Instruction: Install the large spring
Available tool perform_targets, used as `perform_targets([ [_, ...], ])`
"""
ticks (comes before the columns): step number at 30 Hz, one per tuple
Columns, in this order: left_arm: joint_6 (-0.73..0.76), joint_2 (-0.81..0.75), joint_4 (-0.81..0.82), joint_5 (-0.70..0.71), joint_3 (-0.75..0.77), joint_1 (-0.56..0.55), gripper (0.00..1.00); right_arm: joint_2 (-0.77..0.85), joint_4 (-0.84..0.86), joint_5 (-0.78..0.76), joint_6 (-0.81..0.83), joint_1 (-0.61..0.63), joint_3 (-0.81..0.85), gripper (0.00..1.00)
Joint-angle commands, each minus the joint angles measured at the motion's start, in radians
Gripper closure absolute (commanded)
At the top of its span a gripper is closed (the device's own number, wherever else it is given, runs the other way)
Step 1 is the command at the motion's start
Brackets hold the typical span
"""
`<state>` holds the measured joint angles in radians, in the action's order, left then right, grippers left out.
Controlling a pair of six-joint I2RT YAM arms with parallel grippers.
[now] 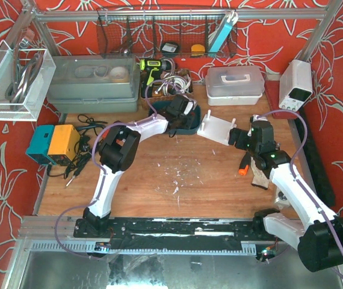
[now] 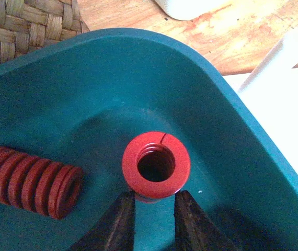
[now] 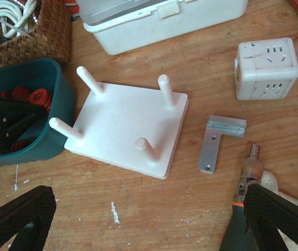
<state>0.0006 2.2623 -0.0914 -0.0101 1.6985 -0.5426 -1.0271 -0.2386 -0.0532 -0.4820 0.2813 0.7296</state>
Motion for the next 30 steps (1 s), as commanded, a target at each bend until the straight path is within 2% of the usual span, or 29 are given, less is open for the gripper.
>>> perform_targets([
  [1, 0.001, 0.029, -0.02, -0.016, 0.035, 0.001, 0.76, 0.012, -0.002, -0.031, 0.01, 0.003, -0.013, 0.02],
  [4, 0.001, 0.035, -0.026, -0.022, 0.046, 0.001, 0.77, 0.012, -0.003, -0.033, 0.01, 0.002, -0.013, 0.02],
  [7, -0.002, 0.042, -0.031, -0.034, 0.062, 0.001, 0.67, 0.013, -0.005, -0.036, 0.01, 0.003, -0.011, 0.02],
  [10, -0.003, 0.044, -0.003, -0.046, 0.055, 0.001, 0.63, 0.016, -0.005, -0.038, 0.01, 0.003, -0.013, 0.02],
  [30, -0.019, 0.091, 0.109, -0.015, 0.086, 0.001, 0.61, 0.02, -0.005, -0.058, 0.015, 0.002, -0.016, 0.01],
])
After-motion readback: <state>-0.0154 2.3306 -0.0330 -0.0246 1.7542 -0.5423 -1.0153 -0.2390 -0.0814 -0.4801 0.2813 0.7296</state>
